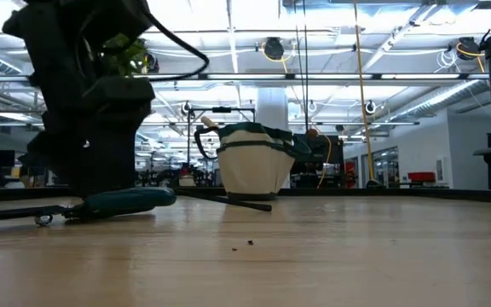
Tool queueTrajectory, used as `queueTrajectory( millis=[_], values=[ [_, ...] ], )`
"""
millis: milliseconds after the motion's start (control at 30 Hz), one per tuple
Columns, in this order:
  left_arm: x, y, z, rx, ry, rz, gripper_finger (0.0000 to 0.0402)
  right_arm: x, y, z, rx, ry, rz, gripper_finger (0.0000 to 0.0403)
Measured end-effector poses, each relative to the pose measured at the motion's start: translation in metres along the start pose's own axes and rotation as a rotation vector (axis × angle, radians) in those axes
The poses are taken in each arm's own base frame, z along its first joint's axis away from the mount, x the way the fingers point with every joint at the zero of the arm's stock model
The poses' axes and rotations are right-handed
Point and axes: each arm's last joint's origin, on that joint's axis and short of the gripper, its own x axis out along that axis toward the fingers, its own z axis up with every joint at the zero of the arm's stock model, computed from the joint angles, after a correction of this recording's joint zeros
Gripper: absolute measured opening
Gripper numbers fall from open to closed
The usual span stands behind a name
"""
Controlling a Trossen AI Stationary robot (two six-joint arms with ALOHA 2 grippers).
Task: Pick & Place Garden tools in Gardening bag
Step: Put the green shear scissors into the brown gardening bag
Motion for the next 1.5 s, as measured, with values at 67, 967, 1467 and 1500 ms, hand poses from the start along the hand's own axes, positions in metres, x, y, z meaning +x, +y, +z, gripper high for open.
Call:
queueTrajectory(
  millis=[67,967,1467,1500],
  values=[
    [0.005,0.000,-0.001,0.002,0.017,0.002,0.0365,0.000,0.000,-0.002,-0.004,0.015,0.003,0.0240],
    [0.017,0.004,-0.003,-0.062,0.014,0.079,0.0365,0.000,0.000,-0.004,-0.013,0.039,0.006,0.0240],
    [0.025,0.010,-0.009,-0.147,0.030,0.181,0.0281,0.000,0.000,-0.004,0.000,0.035,0.004,0.0240],
    [0.024,0.011,-0.009,-0.146,0.032,0.188,0.0270,0.000,0.000,-0.004,0.000,0.035,0.004,0.0240]
  ],
)
